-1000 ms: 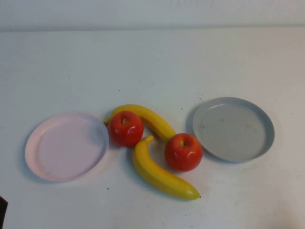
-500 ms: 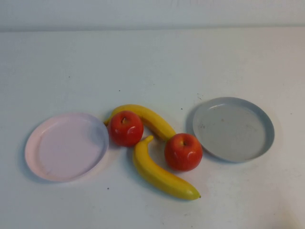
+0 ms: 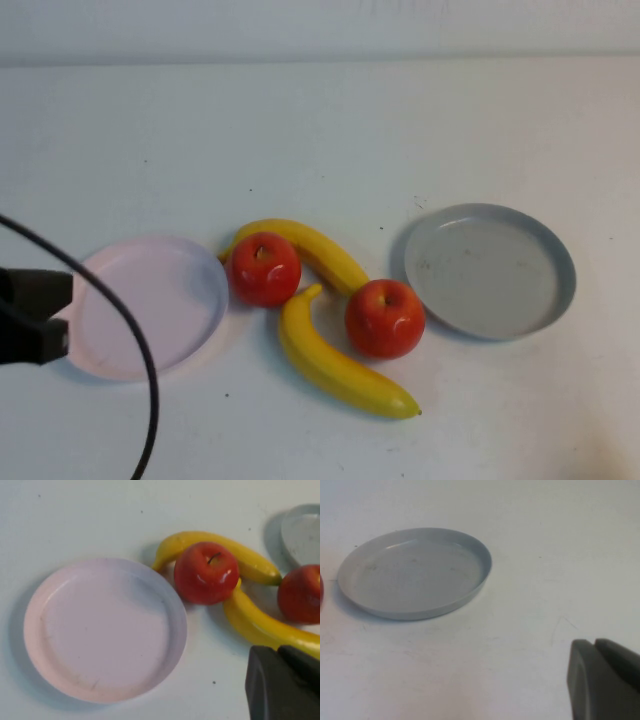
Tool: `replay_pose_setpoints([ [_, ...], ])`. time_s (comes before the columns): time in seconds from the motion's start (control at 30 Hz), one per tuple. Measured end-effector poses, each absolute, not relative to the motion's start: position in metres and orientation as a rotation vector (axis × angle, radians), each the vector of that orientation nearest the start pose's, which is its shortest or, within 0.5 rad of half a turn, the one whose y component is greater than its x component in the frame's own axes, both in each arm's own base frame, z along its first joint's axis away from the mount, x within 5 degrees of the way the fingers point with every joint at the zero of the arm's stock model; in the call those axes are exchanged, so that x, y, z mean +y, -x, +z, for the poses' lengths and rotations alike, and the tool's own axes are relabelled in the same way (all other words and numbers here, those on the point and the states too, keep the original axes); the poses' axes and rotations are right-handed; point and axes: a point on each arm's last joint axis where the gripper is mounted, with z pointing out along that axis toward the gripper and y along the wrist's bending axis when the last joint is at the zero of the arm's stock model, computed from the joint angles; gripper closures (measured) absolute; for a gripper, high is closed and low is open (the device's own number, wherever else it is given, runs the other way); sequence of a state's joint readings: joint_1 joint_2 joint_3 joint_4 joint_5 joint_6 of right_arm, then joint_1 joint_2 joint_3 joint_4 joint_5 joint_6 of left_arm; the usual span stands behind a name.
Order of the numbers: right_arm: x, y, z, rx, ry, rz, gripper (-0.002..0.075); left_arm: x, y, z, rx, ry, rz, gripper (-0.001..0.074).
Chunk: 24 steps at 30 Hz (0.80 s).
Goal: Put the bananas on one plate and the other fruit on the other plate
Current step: Put one type of fruit in the left plate
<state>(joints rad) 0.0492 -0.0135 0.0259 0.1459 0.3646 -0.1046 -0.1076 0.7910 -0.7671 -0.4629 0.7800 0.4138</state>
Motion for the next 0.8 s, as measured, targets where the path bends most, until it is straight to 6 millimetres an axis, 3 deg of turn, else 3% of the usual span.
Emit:
replay_pose_setpoints([
  [0.13, 0.007, -0.052, 0.173, 1.857, 0.052, 0.104, 0.0742, -0.056, -0.177, 0.329, 2.261, -0.505, -0.364, 0.0736],
  [0.27, 0.007, -0.052, 0.173, 1.857, 0.052, 0.104, 0.0741, -0.089, -0.206, 0.311, 2.322, -0.723, -0.379, 0.0737],
  [0.47, 0.007, -0.052, 0.173, 1.857, 0.052, 0.104, 0.0741, -0.143, -0.231, 0.296, 2.341, -0.981, -0.307, 0.0737],
  [0.63, 0.007, -0.052, 0.173, 1.857, 0.052, 0.104, 0.0742, -0.165, -0.258, 0.288, 2.381, -1.035, -0.232, 0.0732],
  [0.73, 0.007, -0.052, 0.173, 1.857, 0.052, 0.104, 0.0742, -0.172, -0.274, 0.284, 2.394, -1.064, -0.188, 0.0648],
  [0.8, 0.007, -0.052, 0.173, 1.857, 0.052, 0.104, 0.0742, -0.176, -0.285, 0.281, 2.408, -1.084, -0.16, 0.0518],
])
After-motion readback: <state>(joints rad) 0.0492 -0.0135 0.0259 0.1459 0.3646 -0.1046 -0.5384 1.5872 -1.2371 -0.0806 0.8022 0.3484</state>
